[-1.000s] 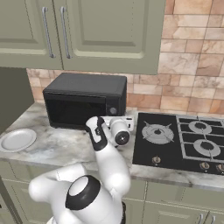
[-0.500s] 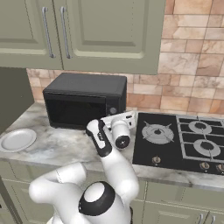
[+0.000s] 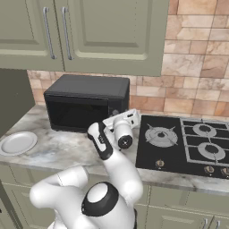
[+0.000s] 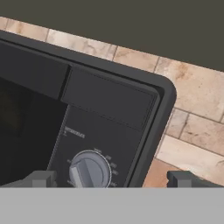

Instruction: Pull the toaster oven rack outwards. Pick up the baguette from the plate and place it on the toaster oven rack. Close the toaster oven door fully and set the temperature to the lowest setting.

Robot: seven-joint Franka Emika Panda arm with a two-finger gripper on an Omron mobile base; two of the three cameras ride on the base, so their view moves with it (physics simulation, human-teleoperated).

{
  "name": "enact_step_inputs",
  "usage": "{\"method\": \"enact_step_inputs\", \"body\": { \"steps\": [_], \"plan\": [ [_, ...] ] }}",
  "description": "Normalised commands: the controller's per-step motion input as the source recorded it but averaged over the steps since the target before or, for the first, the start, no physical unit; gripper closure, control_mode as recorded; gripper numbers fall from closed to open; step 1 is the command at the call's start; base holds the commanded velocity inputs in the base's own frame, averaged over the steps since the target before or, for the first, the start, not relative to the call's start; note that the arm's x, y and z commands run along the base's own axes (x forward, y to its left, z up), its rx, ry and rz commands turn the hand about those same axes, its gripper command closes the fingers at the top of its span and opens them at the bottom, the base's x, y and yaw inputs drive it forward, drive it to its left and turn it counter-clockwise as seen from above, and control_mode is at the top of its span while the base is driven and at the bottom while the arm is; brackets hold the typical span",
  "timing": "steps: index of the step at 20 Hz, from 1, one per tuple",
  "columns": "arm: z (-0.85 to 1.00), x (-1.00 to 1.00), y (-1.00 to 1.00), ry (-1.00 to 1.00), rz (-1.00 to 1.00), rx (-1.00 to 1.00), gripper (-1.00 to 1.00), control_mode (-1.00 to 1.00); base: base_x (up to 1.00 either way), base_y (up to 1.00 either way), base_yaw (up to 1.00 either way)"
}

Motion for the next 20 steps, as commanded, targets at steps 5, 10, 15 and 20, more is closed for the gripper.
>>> {"method": "enact_step_inputs", "body": {
  "steps": [5,10,15,20],
  "plan": [
    [-0.25,0.00,0.01,-0.02,0.01,0.00,-1.00,-1.00,0.00,0.00,0.00],
    [-0.09,-0.03,0.00,-0.02,0.01,-0.03,-1.00,-1.00,0.00,0.00,0.00],
    [0.13,0.00,0.00,-0.02,0.02,-0.17,-1.00,-1.00,0.00,0.00,0.00],
    [0.12,0.04,0.00,0.00,0.00,-0.17,-1.00,-1.00,0.00,0.00,0.00]
  ]
}}
